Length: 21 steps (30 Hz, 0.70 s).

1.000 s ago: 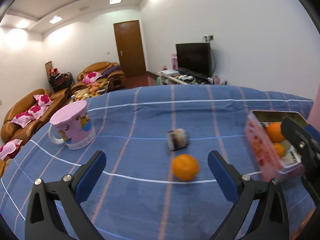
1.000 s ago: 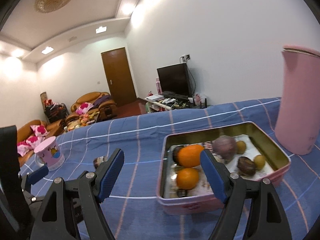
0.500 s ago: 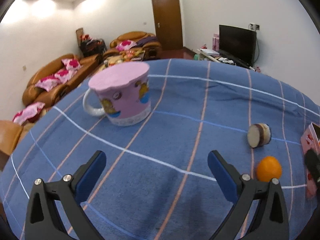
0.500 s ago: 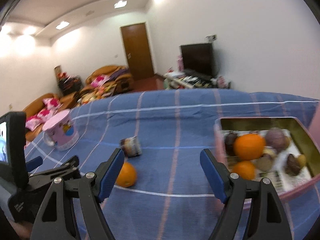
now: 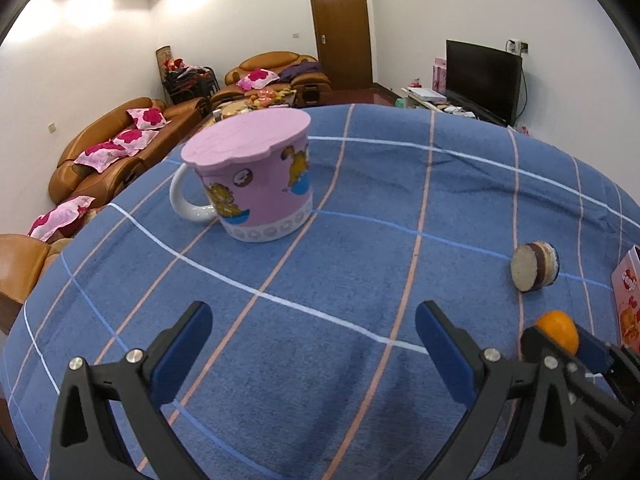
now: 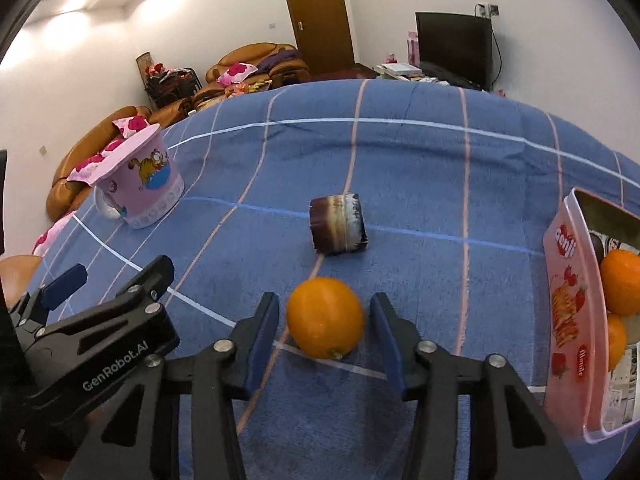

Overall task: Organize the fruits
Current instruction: 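Grasp the loose orange with the right tool while the left tool grasps the brown cake cylinder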

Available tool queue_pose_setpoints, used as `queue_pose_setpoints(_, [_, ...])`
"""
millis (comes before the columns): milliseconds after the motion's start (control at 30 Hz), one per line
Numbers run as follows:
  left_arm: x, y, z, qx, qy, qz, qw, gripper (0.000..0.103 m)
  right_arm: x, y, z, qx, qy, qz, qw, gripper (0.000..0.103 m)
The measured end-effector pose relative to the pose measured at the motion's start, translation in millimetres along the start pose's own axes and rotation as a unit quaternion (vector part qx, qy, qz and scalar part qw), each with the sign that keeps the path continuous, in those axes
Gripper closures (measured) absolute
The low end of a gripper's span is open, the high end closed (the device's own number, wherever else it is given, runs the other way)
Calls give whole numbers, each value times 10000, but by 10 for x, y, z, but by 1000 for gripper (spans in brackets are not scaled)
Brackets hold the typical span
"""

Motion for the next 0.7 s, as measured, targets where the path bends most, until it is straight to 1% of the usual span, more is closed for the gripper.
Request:
queue_pose_setpoints(100, [-3,7,23,-64,95,-27,9999,0,1,2,11,-77,-106,-21,9999,65])
queue_pose_setpoints(233, [15,4,38,-69,274,25,9996,0,77,39,14,-76,-84,62,9999,66])
queue_pose_setpoints(300, [42,-10,51,-69,417,104,9991,0,212,45,54,-147,-122,364,9992,66])
queue_pose_setpoints(333, [67,-15,68,-67,505,166,9986,0,320,54,83,-153,-92,593,9981,66])
queue_pose_setpoints(400, [128,-24,117,-82,695,304,9971,0,499,87,121,-92,90,966,9952,66])
queue_pose_setpoints(467, [201,-36,189,-127,883,465,9949,0,629,117,158,-52,285,1242,9918,66])
queue_pose_setpoints(533, [275,-60,303,-199,1048,620,9924,0,787,151,216,-6,552,1560,9862,66])
queue_pose_setpoints(600, [313,-96,455,-329,1196,660,9901,0,936,172,318,-20,728,1825,9805,66])
queue_pose_setpoints(667, [319,-141,621,-485,1382,627,9872,1,1036,147,403,-94,790,1991,9767,66])
queue_pose_setpoints(700, [313,-163,686,-532,1462,597,9860,4,1090,146,443,-141,846,2091,9741,66])
Point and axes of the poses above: each gripper's, at about its wrist camera, not at the fingertips, and x roughly against the way its jaws point, z to its right, y to its underside, the point moved 3 cm from there along -x, roughly the way its jaws point, and after that the axes turned 3 degrees about -x, right-handed, at the moved point
